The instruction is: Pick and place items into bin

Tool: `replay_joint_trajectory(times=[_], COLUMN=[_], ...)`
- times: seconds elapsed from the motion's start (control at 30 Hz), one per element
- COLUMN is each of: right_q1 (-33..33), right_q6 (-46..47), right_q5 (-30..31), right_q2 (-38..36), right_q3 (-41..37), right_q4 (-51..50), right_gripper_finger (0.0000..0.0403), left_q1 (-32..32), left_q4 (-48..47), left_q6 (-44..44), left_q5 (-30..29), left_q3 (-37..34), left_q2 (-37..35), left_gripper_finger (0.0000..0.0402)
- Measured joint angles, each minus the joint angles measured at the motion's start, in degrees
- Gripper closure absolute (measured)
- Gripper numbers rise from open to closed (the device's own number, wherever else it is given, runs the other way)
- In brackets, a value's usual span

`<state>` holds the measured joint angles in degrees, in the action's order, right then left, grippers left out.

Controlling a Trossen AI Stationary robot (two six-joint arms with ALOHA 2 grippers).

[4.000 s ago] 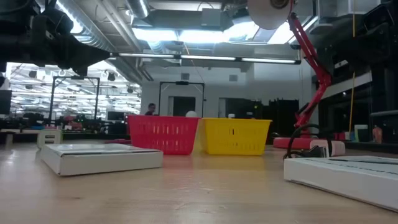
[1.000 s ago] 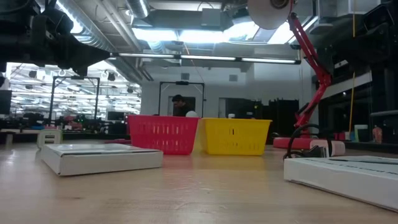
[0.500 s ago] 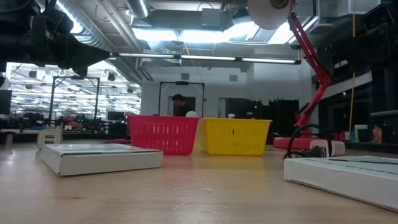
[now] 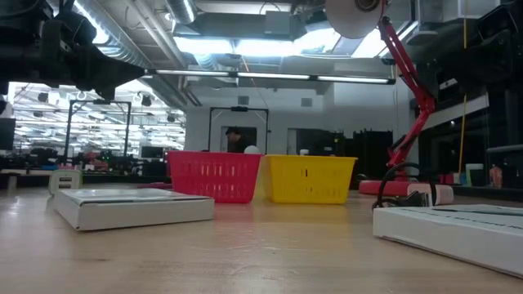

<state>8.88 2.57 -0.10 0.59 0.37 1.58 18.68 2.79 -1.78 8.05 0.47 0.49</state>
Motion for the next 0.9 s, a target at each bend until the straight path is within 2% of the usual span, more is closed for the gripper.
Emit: replay_joint_trajectory(times=[0.43, 0.77, 0.9], right_q1=[0.0, -0.02, -0.02], right_q6=[0.0, 0.43, 3.89], right_q5=[0.0, 0.09, 3.67], right_q2=[0.01, 0.02, -0.01], right_q3=[0.0, 0.0, 0.02], right_q4=[0.37, 2.42, 6.33], right_gripper_finger=[0.0402, 0.0402, 0.0402], left_q1=[0.0, 0.0, 0.0], left_q4=[0.0, 0.39, 0.41], left_q6=[0.0, 0.42, 0.42], left_q5=[0.16, 7.65, 9.98], left_q3=[0.0, 0.02, 0.1], left_q2=[0.0, 0.0, 0.0], left_gripper_finger=[0.0398, 0.0398, 0.0398])
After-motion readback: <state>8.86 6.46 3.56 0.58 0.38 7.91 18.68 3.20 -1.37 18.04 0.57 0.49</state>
